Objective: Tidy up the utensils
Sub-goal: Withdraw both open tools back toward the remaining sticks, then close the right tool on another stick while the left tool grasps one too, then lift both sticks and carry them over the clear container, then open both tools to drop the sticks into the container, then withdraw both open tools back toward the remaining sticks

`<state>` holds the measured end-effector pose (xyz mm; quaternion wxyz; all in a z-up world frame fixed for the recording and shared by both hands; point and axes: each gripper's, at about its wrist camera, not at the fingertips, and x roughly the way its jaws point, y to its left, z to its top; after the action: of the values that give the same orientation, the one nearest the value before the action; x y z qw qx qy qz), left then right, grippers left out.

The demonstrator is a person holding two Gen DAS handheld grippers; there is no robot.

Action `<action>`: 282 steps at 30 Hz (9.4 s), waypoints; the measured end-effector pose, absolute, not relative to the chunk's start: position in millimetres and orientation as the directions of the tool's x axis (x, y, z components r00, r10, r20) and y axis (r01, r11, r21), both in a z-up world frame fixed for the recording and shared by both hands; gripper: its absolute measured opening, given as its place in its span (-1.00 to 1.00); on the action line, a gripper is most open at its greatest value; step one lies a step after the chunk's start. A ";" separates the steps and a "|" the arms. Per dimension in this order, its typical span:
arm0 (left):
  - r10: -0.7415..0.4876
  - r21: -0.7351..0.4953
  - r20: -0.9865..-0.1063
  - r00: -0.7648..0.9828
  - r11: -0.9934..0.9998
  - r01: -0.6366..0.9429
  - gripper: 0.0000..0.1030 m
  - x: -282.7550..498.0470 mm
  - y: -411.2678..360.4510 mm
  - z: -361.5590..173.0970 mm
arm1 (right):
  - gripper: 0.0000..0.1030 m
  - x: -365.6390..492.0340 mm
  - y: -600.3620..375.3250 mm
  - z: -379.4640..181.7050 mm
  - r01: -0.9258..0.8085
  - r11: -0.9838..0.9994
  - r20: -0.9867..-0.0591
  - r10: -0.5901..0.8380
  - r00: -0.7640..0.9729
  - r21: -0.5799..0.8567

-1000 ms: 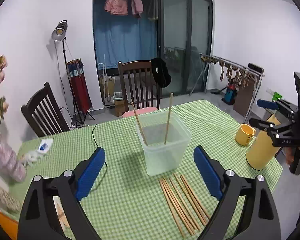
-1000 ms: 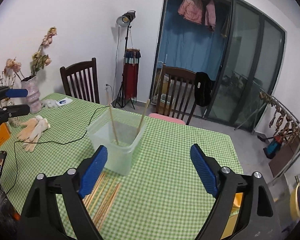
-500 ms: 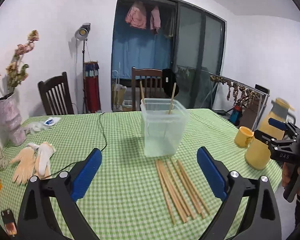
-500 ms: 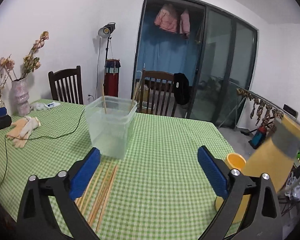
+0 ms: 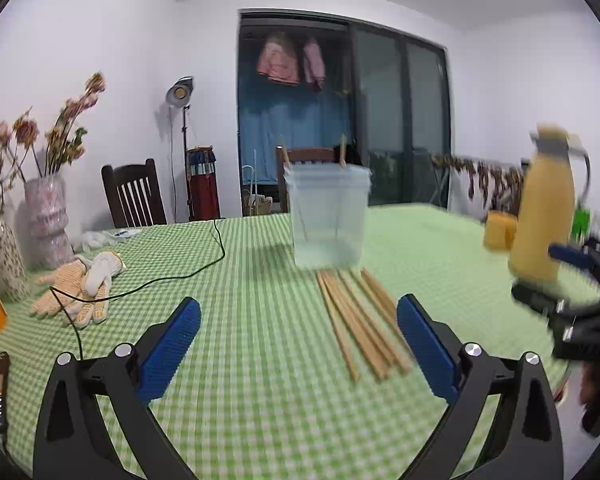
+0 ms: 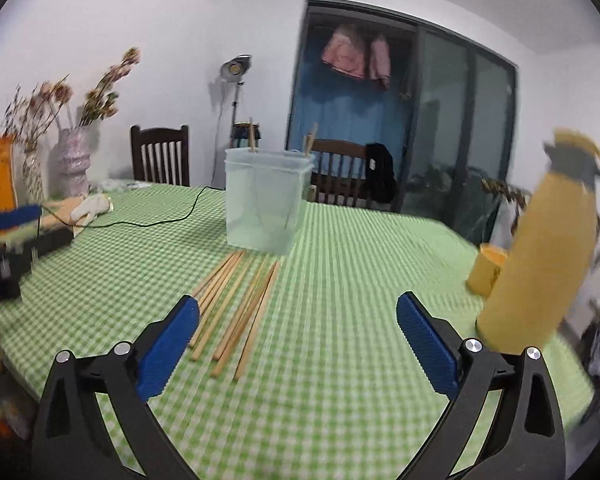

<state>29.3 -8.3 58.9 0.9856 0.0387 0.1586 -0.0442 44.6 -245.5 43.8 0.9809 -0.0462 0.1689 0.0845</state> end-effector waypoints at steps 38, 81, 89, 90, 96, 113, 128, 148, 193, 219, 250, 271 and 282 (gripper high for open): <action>-0.103 -0.015 -0.606 0.789 0.993 0.118 0.85 89.1 -5.2 1.9 | 0.84 72.8 -245.4 -16.3 -0.107 0.994 -0.612 0.084 0.786 -0.001; -0.149 0.069 -0.770 0.621 0.947 0.313 -0.92 149.4 -64.5 -25.3 | -0.91 115.4 -216.2 -23.7 -0.254 0.967 -0.695 0.190 0.693 0.010; -0.165 0.021 -0.758 0.631 0.961 0.276 -0.97 117.7 -39.7 -5.7 | -0.92 89.7 -227.9 -6.0 -0.230 0.973 -0.640 0.175 0.748 -0.003; -0.175 0.010 -0.756 0.631 0.960 0.278 -0.97 112.5 -36.6 -1.8 | -0.92 85.0 -229.6 -4.1 -0.227 0.974 -0.632 0.172 0.756 -0.007; -0.181 0.003 -0.718 0.673 0.965 0.263 -0.97 82.2 -22.9 17.3 | -0.92 57.3 -235.3 2.6 -0.215 0.977 -0.595 0.165 0.787 -0.014; -0.215 0.027 -0.564 0.797 0.960 0.278 -0.97 34.0 5.5 106.3 | -0.92 21.5 -237.8 68.7 -0.228 0.969 -0.404 0.173 0.898 -0.093; -0.323 -0.002 -0.553 0.768 0.922 0.387 -0.97 121.9 11.3 177.4 | -0.91 99.9 -239.2 146.5 -0.332 0.932 -0.384 0.256 0.887 -0.146; -0.401 -0.083 -0.688 0.606 0.872 0.482 -0.97 257.1 1.5 203.9 | -0.90 228.4 -273.4 185.0 -0.453 0.888 -0.642 0.392 0.659 0.078; -0.409 -0.112 -0.535 0.739 0.902 0.418 -0.97 483.5 -1.8 378.0 | -0.91 438.1 -197.9 326.9 -0.482 0.871 -0.469 0.468 0.749 0.100; -0.365 -0.217 -0.601 0.711 0.931 0.295 -0.70 508.7 19.7 246.8 | -0.27 473.3 -211.6 250.2 -0.389 0.913 -0.549 0.390 0.739 0.125; -0.179 -0.051 -0.384 0.906 0.984 0.173 0.67 204.4 39.1 186.6 | 0.71 209.1 -241.1 180.2 -0.237 0.970 -0.362 0.206 0.909 -0.045; -0.167 -0.044 -0.371 0.913 0.986 0.163 0.85 75.3 15.0 101.7 | 0.85 71.4 -236.6 100.1 -0.088 0.993 -0.313 0.061 0.948 -0.073; -0.180 -0.034 -0.443 0.878 0.982 0.184 0.85 68.5 8.5 37.6 | 0.84 58.6 -224.2 35.6 -0.081 0.993 -0.391 0.041 0.920 -0.087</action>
<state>68.5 8.5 37.6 0.9691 0.0044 0.2280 -0.0938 58.6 -224.2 35.6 0.9784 -0.0507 0.1980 0.0310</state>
